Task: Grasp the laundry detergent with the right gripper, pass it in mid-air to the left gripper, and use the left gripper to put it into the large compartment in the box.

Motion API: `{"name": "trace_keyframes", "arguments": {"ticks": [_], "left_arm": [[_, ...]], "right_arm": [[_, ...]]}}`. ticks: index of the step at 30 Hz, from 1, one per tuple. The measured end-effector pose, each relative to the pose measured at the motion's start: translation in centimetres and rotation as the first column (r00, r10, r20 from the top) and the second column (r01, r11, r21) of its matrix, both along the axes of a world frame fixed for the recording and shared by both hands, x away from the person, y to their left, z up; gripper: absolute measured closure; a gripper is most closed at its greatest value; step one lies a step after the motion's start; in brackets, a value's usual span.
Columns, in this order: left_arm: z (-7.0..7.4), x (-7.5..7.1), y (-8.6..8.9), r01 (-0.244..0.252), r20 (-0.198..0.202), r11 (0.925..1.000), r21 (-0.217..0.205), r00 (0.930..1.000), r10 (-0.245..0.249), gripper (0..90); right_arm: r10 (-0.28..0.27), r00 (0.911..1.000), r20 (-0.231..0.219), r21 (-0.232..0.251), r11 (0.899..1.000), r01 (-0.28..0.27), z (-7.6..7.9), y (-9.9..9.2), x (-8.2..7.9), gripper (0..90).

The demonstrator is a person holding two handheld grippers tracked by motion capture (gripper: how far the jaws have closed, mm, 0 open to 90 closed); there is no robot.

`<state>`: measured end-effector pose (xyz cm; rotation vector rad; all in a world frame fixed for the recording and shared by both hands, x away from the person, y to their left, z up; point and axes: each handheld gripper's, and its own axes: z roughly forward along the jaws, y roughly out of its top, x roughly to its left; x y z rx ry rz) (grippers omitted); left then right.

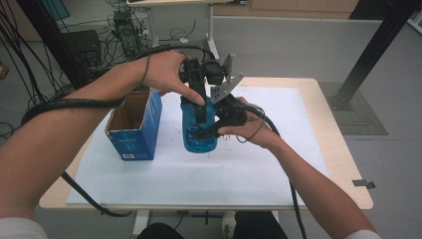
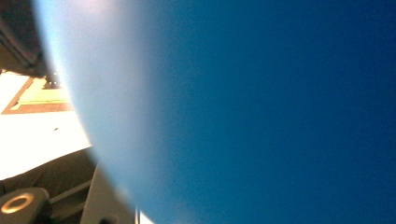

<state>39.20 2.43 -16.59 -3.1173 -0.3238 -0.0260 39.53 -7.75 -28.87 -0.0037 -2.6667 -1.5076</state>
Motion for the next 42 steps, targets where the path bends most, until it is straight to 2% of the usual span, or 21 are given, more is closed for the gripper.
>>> {"name": "trace_keyframes", "arguments": {"ticks": [14,15,18,42], "left_arm": [[-0.19,0.10,-0.11,0.001,0.003,1.0000,0.004,1.0000,-0.001,4.9],[-0.18,0.09,-0.09,0.000,0.004,1.0000,0.005,1.0000,0.000,4.9],[-0.12,0.06,-0.04,0.001,0.007,1.0000,0.008,1.0000,-0.001,5.0],[0.25,-0.18,-0.04,0.005,0.022,1.0000,0.007,0.9997,-0.005,5.1]], "right_arm": [[-0.003,1.0000,0.008,0.003,1.000,0.003,0.14,-0.23,0.02,44.4],[0.000,1.0000,-0.004,0.006,1.000,0.000,0.15,-0.26,-0.02,44.4],[-0.007,0.9998,0.017,-0.004,1.000,0.007,0.09,-0.25,0.10,44.4],[-0.015,0.9995,0.026,-0.016,1.000,0.015,0.44,-0.23,0.09,44.3]]}}
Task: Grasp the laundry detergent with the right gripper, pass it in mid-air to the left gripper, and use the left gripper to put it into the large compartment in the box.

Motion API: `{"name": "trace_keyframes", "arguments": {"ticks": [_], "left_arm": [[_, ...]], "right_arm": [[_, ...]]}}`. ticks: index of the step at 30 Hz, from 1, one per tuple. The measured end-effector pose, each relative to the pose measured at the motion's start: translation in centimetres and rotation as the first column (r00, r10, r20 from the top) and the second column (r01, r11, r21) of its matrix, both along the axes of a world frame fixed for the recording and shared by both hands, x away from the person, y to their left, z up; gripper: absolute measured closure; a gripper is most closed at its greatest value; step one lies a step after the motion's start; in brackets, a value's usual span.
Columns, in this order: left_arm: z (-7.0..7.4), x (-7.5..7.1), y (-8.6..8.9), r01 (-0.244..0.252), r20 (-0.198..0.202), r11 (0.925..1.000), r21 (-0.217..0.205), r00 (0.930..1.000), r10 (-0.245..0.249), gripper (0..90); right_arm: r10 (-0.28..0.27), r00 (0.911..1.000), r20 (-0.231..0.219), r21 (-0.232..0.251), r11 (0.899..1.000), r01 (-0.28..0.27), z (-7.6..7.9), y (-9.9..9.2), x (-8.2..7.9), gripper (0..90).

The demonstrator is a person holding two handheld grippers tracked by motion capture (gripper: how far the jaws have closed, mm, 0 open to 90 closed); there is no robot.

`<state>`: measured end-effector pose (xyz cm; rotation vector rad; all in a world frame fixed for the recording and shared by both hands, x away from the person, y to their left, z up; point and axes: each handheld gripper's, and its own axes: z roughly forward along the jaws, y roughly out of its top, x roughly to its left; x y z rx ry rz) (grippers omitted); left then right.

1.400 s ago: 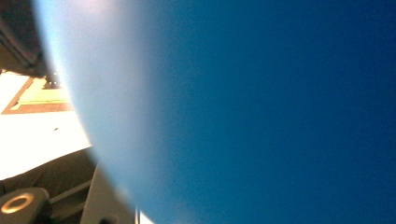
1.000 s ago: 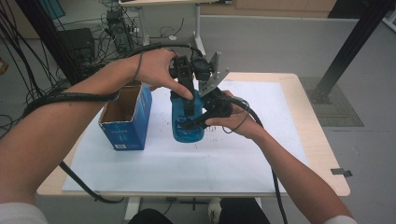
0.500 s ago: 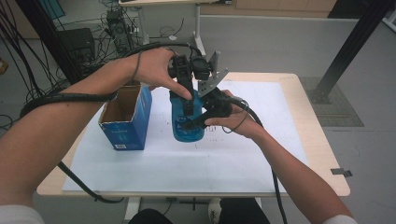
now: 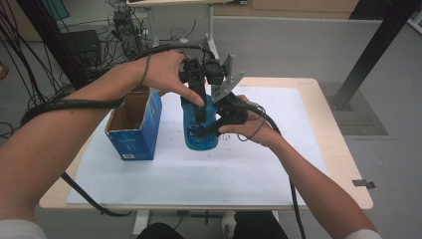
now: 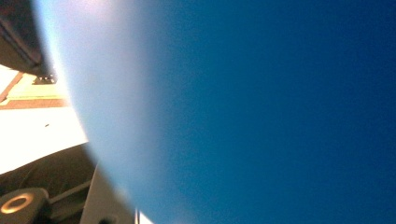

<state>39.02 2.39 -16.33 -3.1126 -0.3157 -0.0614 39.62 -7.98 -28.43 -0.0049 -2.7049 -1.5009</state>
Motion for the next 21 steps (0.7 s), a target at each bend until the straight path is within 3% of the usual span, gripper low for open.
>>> {"name": "trace_keyframes", "arguments": {"ticks": [21], "left_arm": [[-0.10,-0.12,-0.01,-0.005,0.006,1.0000,-0.007,1.0000,0.005,5.2]], "right_arm": [[-0.004,1.0000,0.009,0.012,1.000,0.004,0.23,-0.18,-0.06,44.3]]}}
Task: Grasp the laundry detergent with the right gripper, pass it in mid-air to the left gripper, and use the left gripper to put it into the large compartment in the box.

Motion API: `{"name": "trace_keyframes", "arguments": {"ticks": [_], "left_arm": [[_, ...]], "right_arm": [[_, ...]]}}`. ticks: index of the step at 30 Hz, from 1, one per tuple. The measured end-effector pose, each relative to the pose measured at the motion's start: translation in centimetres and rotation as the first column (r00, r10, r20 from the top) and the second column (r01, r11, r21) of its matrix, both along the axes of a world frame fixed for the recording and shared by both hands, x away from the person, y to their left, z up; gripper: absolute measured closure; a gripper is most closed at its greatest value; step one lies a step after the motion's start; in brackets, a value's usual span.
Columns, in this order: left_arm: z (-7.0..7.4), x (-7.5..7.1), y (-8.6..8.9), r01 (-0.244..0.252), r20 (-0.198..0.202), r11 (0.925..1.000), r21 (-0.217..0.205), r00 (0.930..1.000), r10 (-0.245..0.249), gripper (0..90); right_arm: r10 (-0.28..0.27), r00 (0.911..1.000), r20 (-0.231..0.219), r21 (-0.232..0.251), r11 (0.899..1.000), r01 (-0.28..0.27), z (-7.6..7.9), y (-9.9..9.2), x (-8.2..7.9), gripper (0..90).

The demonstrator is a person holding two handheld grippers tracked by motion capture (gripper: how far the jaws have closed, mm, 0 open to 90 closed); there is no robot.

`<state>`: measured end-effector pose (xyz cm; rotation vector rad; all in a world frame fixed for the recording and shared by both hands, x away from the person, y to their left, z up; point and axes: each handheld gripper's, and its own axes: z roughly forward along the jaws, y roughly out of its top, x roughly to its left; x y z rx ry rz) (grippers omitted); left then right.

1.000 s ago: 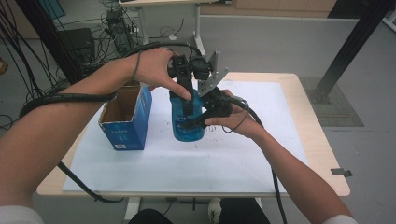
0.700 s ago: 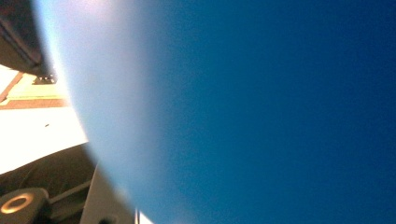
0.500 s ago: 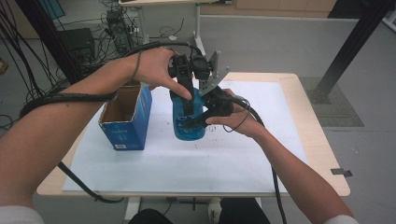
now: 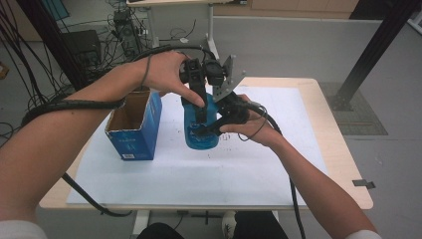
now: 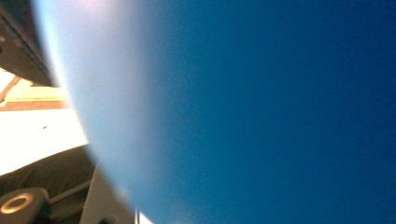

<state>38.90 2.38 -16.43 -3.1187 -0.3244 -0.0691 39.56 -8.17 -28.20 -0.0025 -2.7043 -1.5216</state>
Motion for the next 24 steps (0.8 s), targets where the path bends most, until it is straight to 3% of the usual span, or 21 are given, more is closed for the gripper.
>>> {"name": "trace_keyframes", "arguments": {"ticks": [24], "left_arm": [[0.12,-0.07,0.28,0.001,0.009,1.0000,-0.002,1.0000,-0.001,5.2]], "right_arm": [[-0.008,1.0000,0.000,-0.004,1.000,0.008,-0.03,0.20,0.03,44.2]]}}
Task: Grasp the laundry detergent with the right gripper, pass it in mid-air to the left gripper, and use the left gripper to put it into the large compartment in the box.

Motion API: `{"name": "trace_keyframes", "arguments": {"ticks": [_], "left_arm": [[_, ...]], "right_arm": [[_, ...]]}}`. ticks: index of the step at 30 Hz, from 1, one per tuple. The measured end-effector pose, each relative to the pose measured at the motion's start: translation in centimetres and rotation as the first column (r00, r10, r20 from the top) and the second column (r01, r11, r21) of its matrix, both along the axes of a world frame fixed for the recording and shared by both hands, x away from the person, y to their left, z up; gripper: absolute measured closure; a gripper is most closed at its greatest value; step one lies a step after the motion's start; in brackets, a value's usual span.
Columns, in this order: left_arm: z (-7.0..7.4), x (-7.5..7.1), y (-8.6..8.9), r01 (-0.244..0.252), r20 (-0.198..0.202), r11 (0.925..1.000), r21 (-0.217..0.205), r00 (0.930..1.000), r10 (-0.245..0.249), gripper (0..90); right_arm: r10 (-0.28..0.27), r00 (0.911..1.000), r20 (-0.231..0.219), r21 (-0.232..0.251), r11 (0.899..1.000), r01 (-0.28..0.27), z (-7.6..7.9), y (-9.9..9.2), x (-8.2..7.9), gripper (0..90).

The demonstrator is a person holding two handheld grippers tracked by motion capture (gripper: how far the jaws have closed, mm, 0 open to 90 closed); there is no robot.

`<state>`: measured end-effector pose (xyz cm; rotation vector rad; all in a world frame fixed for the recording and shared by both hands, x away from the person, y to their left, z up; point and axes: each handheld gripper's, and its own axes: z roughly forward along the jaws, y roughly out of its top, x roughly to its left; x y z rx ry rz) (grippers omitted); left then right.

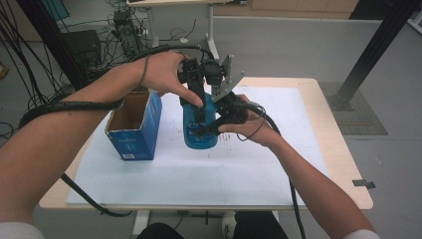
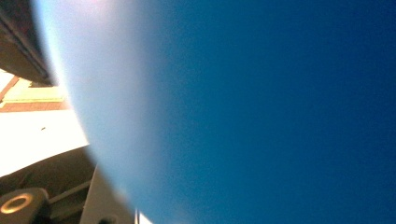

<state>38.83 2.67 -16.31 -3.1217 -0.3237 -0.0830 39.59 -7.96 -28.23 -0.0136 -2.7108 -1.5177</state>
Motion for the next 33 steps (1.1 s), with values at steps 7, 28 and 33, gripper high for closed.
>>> {"name": "trace_keyframes", "arguments": {"ticks": [7,28,33], "left_arm": [[0.03,-0.06,0.04,0.001,0.000,1.0000,0.008,1.0000,-0.001,5.2],[0.17,-0.09,0.14,-0.004,0.007,1.0000,-0.001,1.0000,0.004,5.2],[0.22,-0.14,0.11,-0.005,0.010,1.0000,-0.003,0.9999,0.005,5.2]], "right_arm": [[-0.002,1.0000,0.002,0.005,1.000,0.002,0.07,-0.01,0.05,44.2],[-0.004,1.0000,0.004,0.006,1.000,0.004,0.25,-0.08,0.06,44.2],[-0.002,1.0000,0.005,0.007,1.000,0.002,0.24,-0.02,0.05,44.2]]}}
